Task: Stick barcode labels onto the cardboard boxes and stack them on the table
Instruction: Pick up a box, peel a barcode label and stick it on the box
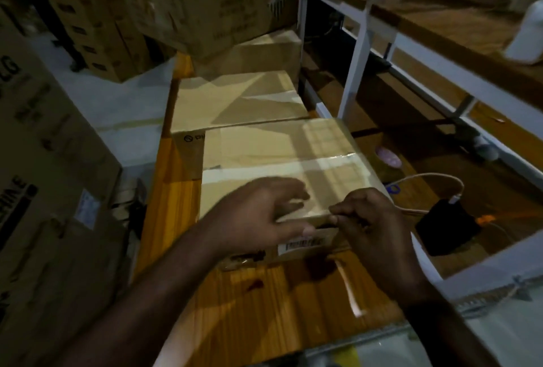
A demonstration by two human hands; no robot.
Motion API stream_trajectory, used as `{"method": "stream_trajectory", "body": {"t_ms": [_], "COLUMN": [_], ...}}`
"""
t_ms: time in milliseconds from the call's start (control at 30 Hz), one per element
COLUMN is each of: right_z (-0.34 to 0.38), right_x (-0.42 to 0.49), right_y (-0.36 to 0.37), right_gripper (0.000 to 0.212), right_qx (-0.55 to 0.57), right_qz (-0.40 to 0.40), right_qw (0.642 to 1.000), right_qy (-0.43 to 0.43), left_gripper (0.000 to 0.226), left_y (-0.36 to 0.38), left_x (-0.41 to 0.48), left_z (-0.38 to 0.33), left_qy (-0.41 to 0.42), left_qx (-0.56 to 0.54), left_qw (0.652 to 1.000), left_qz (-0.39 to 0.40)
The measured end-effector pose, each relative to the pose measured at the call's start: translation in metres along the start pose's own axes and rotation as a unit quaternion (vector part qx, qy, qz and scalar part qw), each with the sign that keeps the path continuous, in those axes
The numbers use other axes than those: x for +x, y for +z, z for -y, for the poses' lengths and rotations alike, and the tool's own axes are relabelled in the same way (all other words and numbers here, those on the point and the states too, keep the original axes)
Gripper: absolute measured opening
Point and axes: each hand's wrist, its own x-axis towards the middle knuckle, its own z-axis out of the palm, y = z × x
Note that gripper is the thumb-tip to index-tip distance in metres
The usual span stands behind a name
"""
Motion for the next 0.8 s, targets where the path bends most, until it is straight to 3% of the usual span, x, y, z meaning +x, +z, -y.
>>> {"method": "stream_trajectory", "body": {"t_ms": [100, 200, 333, 467, 633, 800], "right_z": [-0.002, -0.004, -0.013, -0.010, -0.013, -0.008], "right_x": [-0.018, -0.046, -0.053, -0.047, -0.046, -0.042], "right_y": [0.006, 0.025, 0.047, 0.050, 0.046, 0.044], "right_gripper": [0.016, 0.019, 0.027, 0.023, 0.023, 0.008], "right_qx": [-0.104, -0.147, -0.211, -0.239, -0.291, -0.296], "right_qz": [-0.045, -0.021, 0.021, -0.004, -0.033, -0.046], "right_qw": [0.989, 0.975, 0.966, 0.959, 0.946, 0.940], "right_qy": [-0.099, -0.166, -0.151, -0.151, -0.139, -0.161], "left_gripper": [0.049, 0.047, 0.042, 0.040, 0.034, 0.037], "left_y": [0.020, 0.031, 0.030, 0.028, 0.051, 0.070], "left_x": [-0.025, -0.020, -0.017, -0.023, -0.044, -0.050], "left_z": [0.008, 0.010, 0.009, 0.006, -0.002, -0.002], "left_qy": [0.046, 0.036, 0.035, 0.039, -0.002, -0.039], "left_qx": [0.154, 0.158, 0.116, 0.121, 0.139, 0.131], "left_qw": [0.985, 0.982, 0.988, 0.985, 0.971, 0.968], "left_qz": [-0.070, -0.098, -0.101, -0.115, -0.195, -0.210]}}
